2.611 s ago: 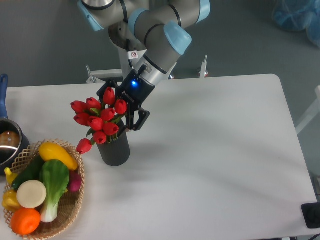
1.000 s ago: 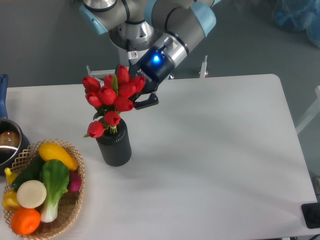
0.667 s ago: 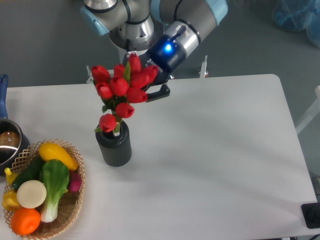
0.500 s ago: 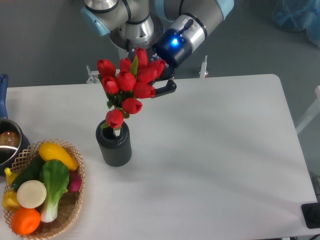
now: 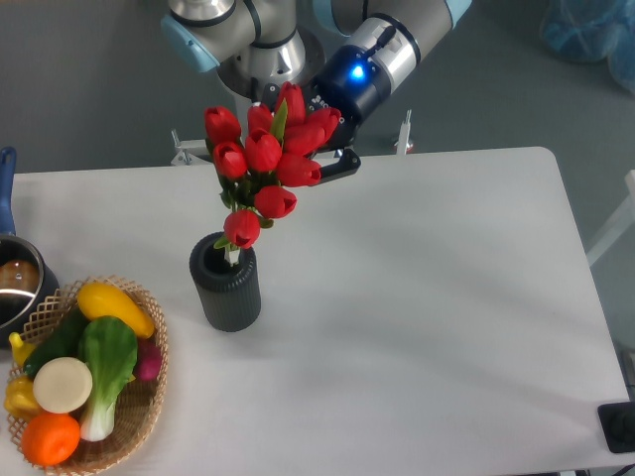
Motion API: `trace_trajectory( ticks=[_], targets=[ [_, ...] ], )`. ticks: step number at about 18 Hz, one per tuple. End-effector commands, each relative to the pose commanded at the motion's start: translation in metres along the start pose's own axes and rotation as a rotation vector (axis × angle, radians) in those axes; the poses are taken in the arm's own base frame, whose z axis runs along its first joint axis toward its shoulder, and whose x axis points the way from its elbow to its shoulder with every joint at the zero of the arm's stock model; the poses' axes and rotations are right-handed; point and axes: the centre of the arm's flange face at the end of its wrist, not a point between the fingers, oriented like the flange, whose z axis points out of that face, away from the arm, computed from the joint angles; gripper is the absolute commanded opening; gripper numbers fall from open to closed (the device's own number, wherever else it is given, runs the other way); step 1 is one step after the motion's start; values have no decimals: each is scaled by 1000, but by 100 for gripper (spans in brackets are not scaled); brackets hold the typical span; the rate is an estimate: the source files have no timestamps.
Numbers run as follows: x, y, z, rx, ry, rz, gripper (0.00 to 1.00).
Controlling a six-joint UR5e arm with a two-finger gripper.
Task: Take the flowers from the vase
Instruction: 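Lift the gripped tulips straight up out of the black vase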
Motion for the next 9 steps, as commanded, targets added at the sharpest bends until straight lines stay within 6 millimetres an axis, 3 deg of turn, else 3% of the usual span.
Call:
trace_trajectory(
  ticks=[6, 9],
  targets=[
    [-7, -12, -18, 26, -27, 7, 0],
    [-18, -29, -33, 25, -71, 79, 0]
  ],
)
